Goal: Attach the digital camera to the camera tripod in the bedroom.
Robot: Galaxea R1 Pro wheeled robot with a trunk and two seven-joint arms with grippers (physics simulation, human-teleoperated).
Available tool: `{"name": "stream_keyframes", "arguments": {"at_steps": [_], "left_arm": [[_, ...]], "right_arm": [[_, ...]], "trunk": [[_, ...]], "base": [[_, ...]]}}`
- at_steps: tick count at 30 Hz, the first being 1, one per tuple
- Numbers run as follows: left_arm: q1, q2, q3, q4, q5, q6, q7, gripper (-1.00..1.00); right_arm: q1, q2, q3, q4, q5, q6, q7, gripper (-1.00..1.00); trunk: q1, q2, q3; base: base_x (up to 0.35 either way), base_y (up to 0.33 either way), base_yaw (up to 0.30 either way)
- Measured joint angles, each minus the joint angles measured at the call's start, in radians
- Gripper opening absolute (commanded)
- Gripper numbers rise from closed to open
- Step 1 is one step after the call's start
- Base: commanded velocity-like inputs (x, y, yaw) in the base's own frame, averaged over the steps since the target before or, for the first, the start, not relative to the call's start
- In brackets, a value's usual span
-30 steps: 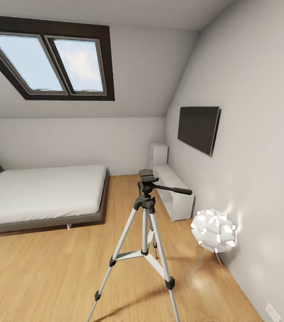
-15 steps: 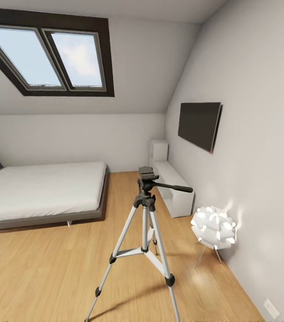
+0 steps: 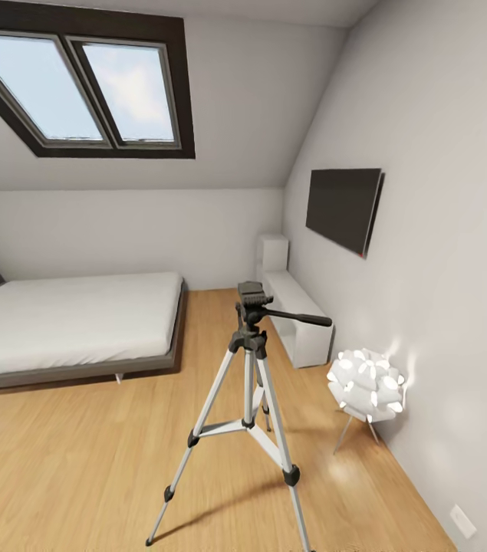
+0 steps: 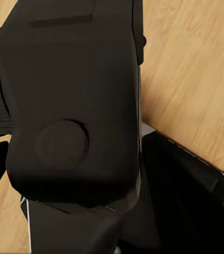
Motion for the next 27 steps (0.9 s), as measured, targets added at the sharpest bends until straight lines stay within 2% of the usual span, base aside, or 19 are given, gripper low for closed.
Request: {"name": "stream_keyframes", "arguments": {"at_steps": [27], "left_arm": [[0.000, 0.000, 0.000, 0.000, 0.000, 0.004, 0.001, -1.00]], "right_arm": [[0.000, 0.000, 0.000, 0.000, 0.000, -0.001, 0.000, 1.00]], "trunk": [[0.000, 0.000, -0.037]], "base": [[0.000, 0.000, 0.001]]}}
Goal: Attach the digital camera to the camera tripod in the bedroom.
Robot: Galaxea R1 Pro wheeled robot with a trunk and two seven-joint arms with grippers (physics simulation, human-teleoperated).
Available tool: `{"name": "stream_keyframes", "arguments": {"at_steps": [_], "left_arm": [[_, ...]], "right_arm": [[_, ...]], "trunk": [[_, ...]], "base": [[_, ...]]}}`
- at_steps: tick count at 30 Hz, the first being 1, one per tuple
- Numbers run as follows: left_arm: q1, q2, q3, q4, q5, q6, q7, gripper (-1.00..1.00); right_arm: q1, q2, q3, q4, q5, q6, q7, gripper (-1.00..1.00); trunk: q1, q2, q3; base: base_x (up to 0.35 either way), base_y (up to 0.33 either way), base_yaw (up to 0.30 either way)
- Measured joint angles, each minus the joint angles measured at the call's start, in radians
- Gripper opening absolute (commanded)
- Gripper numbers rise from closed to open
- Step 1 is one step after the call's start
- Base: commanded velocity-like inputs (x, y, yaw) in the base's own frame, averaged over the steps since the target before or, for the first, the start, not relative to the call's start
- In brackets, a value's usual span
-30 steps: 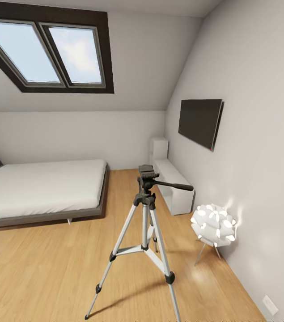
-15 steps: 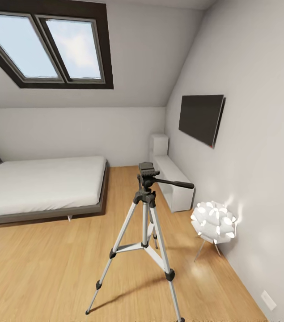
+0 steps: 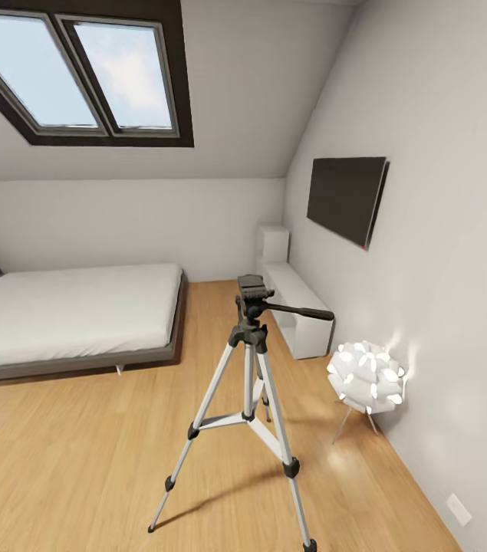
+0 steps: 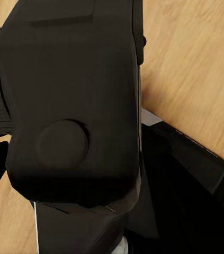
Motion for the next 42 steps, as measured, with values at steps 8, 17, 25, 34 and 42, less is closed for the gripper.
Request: {"name": "stream_keyframes", "arguments": {"at_steps": [8, 17, 25, 34, 42], "left_arm": [[0.000, 0.000, 0.000, 0.000, 0.000, 0.000, 0.000, -1.00], [0.000, 0.005, 0.003, 0.000, 0.003, 0.003, 0.002, -1.00], [0.000, 0.004, 0.003, 0.000, 0.003, 0.002, 0.002, -1.00], [0.000, 0.005, 0.003, 0.000, 0.003, 0.001, 0.001, -1.00], [0.000, 0.004, 0.003, 0.000, 0.003, 0.000, 0.002, -1.00]], "right_arm": [[0.000, -0.001, 0.001, 0.000, 0.000, 0.001, 0.001, 1.00], [0.000, 0.001, 0.000, 0.000, -0.001, 0.002, 0.000, 1.00], [0.000, 0.002, 0.000, 0.000, -0.002, 0.006, 0.000, 1.00], [0.000, 0.001, 0.000, 0.000, -0.002, 0.005, 0.000, 1.00], [0.000, 0.000, 0.000, 0.000, -0.001, 0.002, 0.000, 1.00]], "trunk": [[0.000, 0.000, 0.000], [0.000, 0.000, 0.000], [0.000, 0.000, 0.000], [0.000, 0.000, -0.001], [0.000, 0.000, 0.000]], "base": [[0.000, -0.008, 0.000], [0.000, -0.186, 0.000], [0.000, -0.042, 0.012], [0.000, -0.005, 0.206], [0.000, 0.000, 0.069]]}}
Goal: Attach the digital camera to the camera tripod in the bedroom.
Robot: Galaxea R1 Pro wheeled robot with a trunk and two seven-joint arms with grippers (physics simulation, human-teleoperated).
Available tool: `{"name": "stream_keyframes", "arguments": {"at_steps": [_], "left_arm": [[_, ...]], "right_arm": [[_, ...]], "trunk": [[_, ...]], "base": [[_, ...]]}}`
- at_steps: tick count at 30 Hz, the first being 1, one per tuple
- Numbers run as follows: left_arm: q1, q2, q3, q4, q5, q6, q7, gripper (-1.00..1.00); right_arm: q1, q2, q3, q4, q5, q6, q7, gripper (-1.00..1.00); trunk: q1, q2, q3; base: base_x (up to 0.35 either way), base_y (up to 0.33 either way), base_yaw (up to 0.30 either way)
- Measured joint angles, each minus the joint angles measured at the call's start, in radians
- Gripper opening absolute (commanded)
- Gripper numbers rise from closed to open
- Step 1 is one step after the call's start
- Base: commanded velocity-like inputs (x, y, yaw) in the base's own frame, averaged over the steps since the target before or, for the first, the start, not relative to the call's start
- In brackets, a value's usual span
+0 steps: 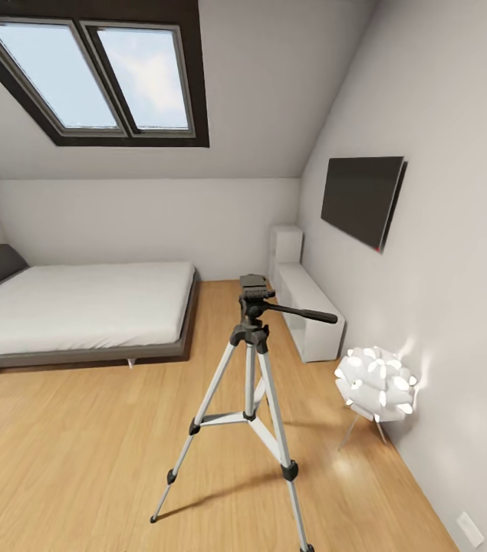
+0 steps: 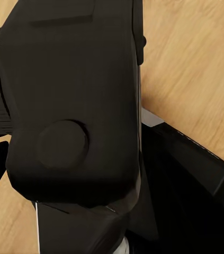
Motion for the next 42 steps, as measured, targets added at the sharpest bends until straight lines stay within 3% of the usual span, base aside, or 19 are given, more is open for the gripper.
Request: {"name": "stream_keyframes", "arguments": {"at_steps": [16, 18, 21, 28, 29, 30, 32, 35, 37, 39, 42], "left_arm": [[0.000, -0.002, 0.000, 0.000, 0.000, -0.004, 0.001, -1.00], [0.000, -0.002, 0.000, 0.000, 0.000, -0.004, 0.001, -1.00], [0.000, -0.003, 0.000, 0.000, 0.000, -0.004, 0.002, -1.00], [0.000, -0.004, 0.000, 0.000, -0.001, -0.004, 0.003, -1.00], [0.000, -0.004, 0.000, 0.000, -0.001, -0.005, 0.003, -1.00], [0.000, -0.004, 0.000, 0.000, -0.002, -0.004, 0.003, -1.00], [0.000, -0.004, 0.000, 0.000, -0.002, -0.004, 0.003, -1.00], [0.000, -0.004, 0.000, 0.000, -0.002, -0.004, 0.003, -1.00], [0.000, -0.004, -0.001, 0.000, -0.002, -0.004, 0.002, -1.00], [0.000, -0.004, -0.001, 0.000, -0.002, -0.004, 0.002, -1.00], [0.000, -0.004, 0.000, 0.000, -0.003, -0.005, 0.002, -1.00]], "right_arm": [[0.000, -0.007, 0.006, -0.011, 0.007, 0.000, 0.003, 1.00], [0.001, -0.014, 0.005, -0.071, 0.009, 0.015, 0.012, 1.00], [-0.017, -0.016, 0.004, -0.187, 0.005, 0.097, 0.015, 1.00], [-0.096, -0.015, -0.004, -0.584, -0.003, 0.467, 0.017, 1.00], [-0.121, -0.010, -0.008, -0.719, -0.002, 0.625, 0.014, 1.00], [-0.209, -0.007, -0.009, -0.841, -0.005, 0.677, 0.016, 1.00], [-0.272, -0.005, -0.010, -0.894, -0.007, 0.742, 0.018, 1.00], [-0.399, -0.001, -0.011, -0.922, -0.011, 0.822, 0.021, 1.00], [-0.536, 0.012, -0.011, -0.930, -0.017, 0.912, 0.034, 1.00], [-0.599, 0.026, -0.011, -0.932, -0.030, 0.964, 0.063, 1.00], [-0.643, 0.036, -0.010, -0.943, -0.046, 1.008, 0.108, 1.00]], "trunk": [[0.000, 0.000, 0.000], [0.000, 0.000, 0.000], [0.000, 0.000, 0.000], [0.000, 0.000, 0.000], [0.000, 0.000, 0.000], [0.000, 0.000, 0.000], [0.000, 0.000, 0.000], [0.000, 0.000, 0.000], [0.000, 0.000, 0.000], [0.000, 0.000, 0.000], [0.000, 0.000, 0.000]], "base": [[0.000, 0.000, 0.002], [0.000, 0.000, 0.000], [0.000, 0.000, 0.000], [0.000, 0.000, 0.000], [0.000, 0.000, 0.000], [0.000, 0.000, 0.000], [0.000, 0.000, 0.000], [0.000, 0.000, 0.000], [0.000, 0.000, 0.000], [0.000, 0.000, 0.000], [0.000, 0.000, 0.000]]}}
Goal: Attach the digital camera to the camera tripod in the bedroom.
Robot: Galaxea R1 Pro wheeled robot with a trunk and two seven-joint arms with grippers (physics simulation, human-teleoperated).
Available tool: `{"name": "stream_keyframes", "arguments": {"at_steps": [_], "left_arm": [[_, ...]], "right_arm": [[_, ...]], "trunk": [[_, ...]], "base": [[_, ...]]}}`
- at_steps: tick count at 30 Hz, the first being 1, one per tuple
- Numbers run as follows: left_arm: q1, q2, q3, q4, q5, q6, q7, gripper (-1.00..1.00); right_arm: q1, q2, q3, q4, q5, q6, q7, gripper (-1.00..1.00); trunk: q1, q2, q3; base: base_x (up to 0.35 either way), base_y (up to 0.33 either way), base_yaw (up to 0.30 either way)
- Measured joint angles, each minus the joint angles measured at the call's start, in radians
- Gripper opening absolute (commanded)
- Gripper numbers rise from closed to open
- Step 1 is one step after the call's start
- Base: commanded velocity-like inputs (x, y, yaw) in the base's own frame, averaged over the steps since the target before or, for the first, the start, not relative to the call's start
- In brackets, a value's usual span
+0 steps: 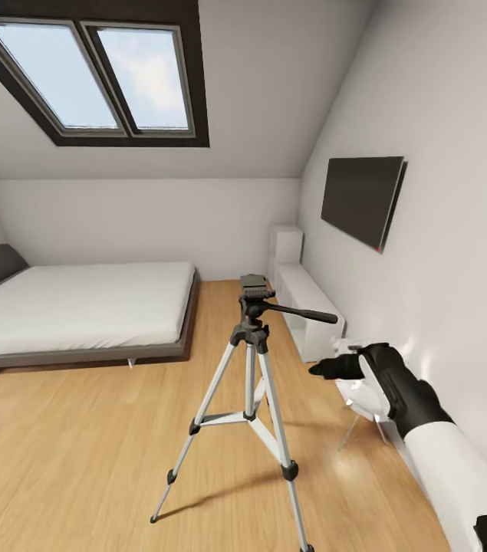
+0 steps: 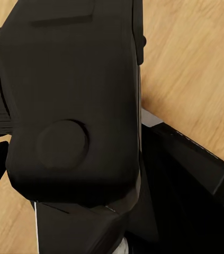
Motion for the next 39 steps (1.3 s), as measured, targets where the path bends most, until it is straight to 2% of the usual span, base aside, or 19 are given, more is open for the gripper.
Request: {"name": "stream_keyframes", "arguments": {"at_steps": [2, 8, 11, 13, 18, 25, 39], "left_arm": [[0.000, 0.000, 0.000, 0.000, 0.000, 0.000, 0.000, -1.00], [0.000, 0.000, 0.000, 0.000, 0.000, 0.000, 0.000, -1.00], [0.000, 0.000, 0.000, 0.000, 0.000, 0.000, 0.000, -1.00], [0.000, 0.000, 0.000, 0.000, 0.000, 0.000, 0.000, -1.00], [0.000, 0.000, 0.000, 0.000, 0.000, 0.000, 0.000, -1.00], [0.000, 0.000, 0.000, 0.000, 0.000, 0.000, 0.000, -1.00], [0.000, 0.000, 0.000, 0.000, 0.000, 0.000, 0.000, -1.00]], "right_arm": [[-0.024, 0.007, 0.006, -0.021, -0.008, 0.025, 0.043, 1.00], [-0.045, 0.031, 0.015, -0.074, -0.016, 0.042, 0.091, 1.00], [-0.047, 0.036, 0.050, -0.080, -0.019, 0.043, 0.100, 1.00], [-0.047, 0.038, 0.091, -0.082, -0.021, 0.043, 0.104, 1.00], [-0.048, 0.042, 0.145, -0.084, -0.029, 0.043, 0.116, 1.00], [-0.048, 0.049, 0.163, -0.068, -0.034, 0.042, 0.138, 1.00], [-0.047, 0.049, 0.164, 0.011, -0.035, 0.013, 0.149, 1.00]], "trunk": [[0.000, 0.000, 0.000], [0.000, 0.000, 0.000], [0.000, 0.000, 0.000], [0.000, 0.000, 0.000], [0.000, 0.000, 0.000], [0.000, 0.000, 0.000], [0.000, 0.000, 0.000]], "base": [[0.000, 0.000, 0.000], [0.000, 0.000, 0.000], [0.000, 0.000, 0.000], [0.000, 0.000, 0.000], [0.000, 0.000, 0.000], [0.000, 0.000, 0.000], [0.000, 0.000, 0.000]]}}
